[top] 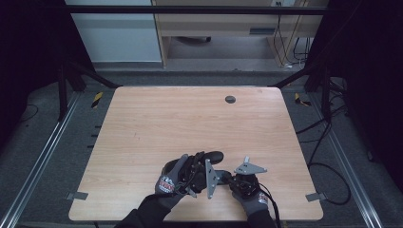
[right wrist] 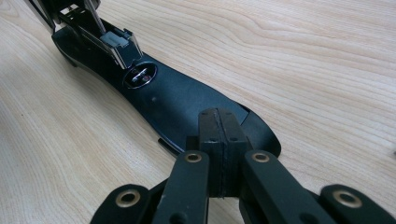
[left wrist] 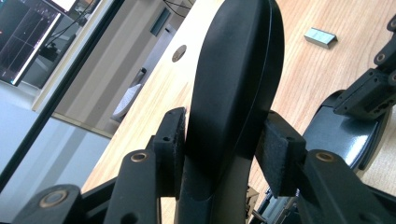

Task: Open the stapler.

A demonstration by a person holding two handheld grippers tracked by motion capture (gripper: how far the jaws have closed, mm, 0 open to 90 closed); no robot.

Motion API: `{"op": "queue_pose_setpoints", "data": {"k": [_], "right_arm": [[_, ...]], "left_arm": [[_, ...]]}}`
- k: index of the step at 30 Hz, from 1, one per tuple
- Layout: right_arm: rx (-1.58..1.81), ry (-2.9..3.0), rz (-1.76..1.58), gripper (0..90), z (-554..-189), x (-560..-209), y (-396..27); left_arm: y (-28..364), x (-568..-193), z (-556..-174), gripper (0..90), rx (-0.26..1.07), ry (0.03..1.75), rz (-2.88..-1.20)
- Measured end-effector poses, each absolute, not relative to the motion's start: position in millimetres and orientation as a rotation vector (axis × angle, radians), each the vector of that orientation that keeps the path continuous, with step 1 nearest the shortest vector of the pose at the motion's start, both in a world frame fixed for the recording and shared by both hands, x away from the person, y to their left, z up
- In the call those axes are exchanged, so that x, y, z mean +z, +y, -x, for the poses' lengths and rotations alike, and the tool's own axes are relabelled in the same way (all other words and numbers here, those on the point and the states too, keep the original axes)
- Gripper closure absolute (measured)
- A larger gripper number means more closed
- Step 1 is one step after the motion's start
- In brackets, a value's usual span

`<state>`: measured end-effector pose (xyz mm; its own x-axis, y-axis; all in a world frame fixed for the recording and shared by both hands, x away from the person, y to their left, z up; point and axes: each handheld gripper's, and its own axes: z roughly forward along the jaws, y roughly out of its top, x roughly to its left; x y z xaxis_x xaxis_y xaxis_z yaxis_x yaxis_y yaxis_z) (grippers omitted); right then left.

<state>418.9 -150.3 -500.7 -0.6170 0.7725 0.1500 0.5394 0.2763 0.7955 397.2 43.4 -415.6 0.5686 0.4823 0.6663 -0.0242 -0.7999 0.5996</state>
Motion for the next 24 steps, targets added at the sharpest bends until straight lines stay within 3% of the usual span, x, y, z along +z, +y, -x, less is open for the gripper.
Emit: {"op": "queue_pose_setpoints", "data": {"k": [24], "right_arm": [[1.258,2.285,-1.216,90.0,-418,-500,-149]], "left_arm": [[66,-397,-397,56.8,1.147,0.444,-2.17]]}}
